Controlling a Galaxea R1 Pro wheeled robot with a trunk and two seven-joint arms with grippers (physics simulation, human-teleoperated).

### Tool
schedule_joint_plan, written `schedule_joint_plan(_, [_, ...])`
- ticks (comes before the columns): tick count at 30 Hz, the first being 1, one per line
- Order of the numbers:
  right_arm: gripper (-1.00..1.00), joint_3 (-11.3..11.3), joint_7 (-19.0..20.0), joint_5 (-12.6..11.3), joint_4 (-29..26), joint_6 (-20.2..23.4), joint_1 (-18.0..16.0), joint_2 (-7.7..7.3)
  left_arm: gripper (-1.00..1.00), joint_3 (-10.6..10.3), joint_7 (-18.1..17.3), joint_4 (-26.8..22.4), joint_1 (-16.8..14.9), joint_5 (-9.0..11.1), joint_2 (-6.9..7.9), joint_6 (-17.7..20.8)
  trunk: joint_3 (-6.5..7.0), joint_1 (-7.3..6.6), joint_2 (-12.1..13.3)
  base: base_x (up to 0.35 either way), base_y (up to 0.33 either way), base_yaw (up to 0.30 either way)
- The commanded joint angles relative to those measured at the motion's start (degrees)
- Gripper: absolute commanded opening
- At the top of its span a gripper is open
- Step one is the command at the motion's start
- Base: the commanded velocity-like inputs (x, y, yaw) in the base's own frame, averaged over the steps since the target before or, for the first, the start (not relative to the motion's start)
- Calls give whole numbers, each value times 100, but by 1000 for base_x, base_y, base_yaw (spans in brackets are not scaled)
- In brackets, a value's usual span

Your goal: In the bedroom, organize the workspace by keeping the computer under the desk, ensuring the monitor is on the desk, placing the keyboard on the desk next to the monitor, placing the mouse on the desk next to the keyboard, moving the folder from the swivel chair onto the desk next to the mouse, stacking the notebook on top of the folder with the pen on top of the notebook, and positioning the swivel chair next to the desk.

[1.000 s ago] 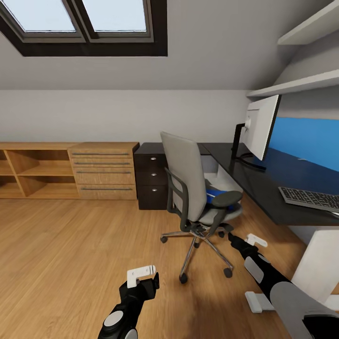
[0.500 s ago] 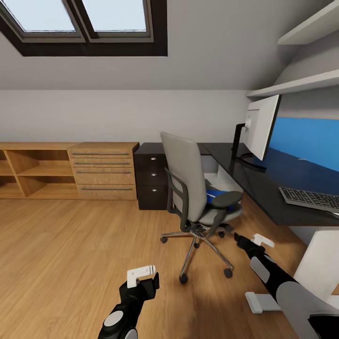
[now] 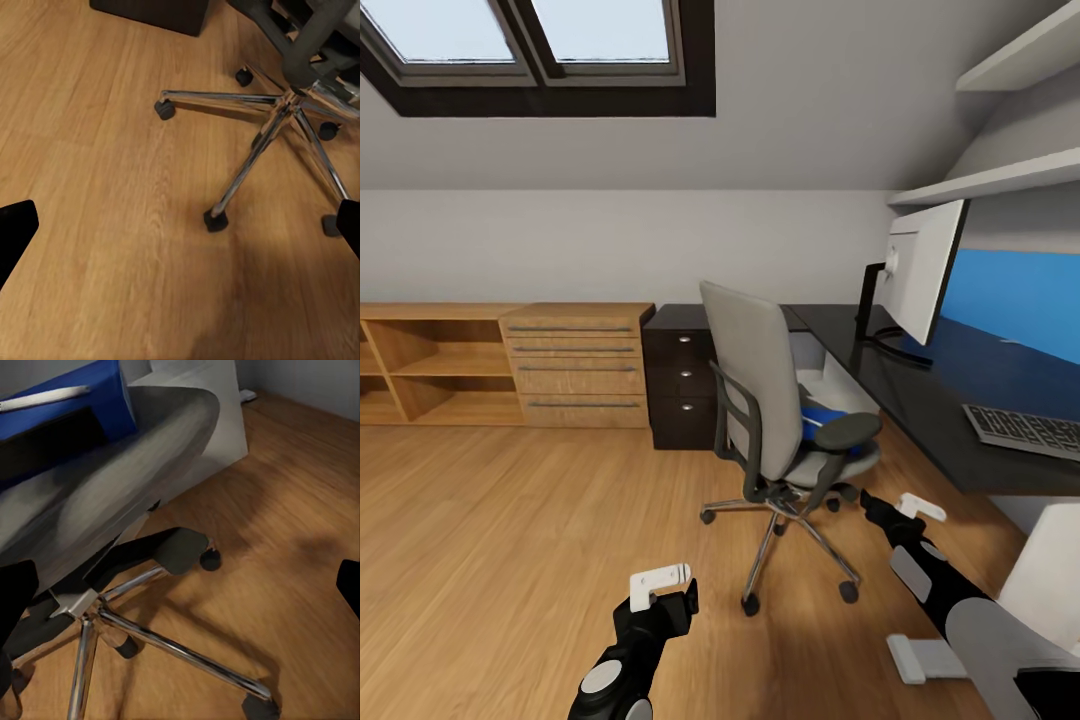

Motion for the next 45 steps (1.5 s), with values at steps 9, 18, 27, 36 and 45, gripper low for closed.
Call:
schedule_joint_plan(9, [100,58,-16,-32,5,-433,-4,3,100,-6,50,6,-1,60,16,9,-5,0,-2,179,-13,0])
schedule_joint_plan(18, [100,70,-11,-30,-16,-676,-3,26,100,-6,50,10,-1,60,41,9,-5,0,-2,18,-2,0])
schedule_joint_plan(27, [100,71,-18,-30,-21,-703,-3,162,100,-6,50,11,-1,60,42,9,-5,0,-2,0,0,24])
schedule_joint_plan(36, [100,65,-21,-30,-29,-720,-4,197,100,-6,50,11,-1,61,42,10,-5,0,-2,0,0,228])
schedule_joint_plan(45, [100,71,-19,-30,-30,-718,-4,200,100,-6,46,48,-1,65,42,10,-5,0,-2,0,0,265])
